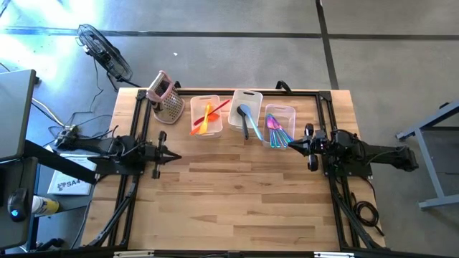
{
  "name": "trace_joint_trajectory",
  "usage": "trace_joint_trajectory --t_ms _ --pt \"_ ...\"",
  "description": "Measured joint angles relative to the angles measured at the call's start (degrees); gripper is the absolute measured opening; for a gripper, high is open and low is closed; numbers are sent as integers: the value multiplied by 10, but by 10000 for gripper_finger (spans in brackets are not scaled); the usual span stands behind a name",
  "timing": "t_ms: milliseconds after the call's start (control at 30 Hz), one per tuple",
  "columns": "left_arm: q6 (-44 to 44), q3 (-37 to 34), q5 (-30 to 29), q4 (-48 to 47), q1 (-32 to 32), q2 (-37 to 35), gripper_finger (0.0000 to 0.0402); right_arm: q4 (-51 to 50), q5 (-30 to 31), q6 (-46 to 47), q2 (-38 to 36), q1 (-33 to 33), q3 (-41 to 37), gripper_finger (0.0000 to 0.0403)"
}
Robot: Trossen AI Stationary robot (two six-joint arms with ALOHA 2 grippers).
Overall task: Pick & Place Kitchen Items
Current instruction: Return to Home Position
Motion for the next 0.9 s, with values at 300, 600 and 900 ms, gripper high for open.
trace_joint_trajectory --t_ms 300,600,900 --pt "-107 0 134 0 143 0 0 0 0 0 0 0 0 4" --pt "-238 0 130 -3 161 4 0 1 0 0 0 0 0 4" --pt "-244 -1 134 9 161 8 0 1 0 0 0 0 0 4"
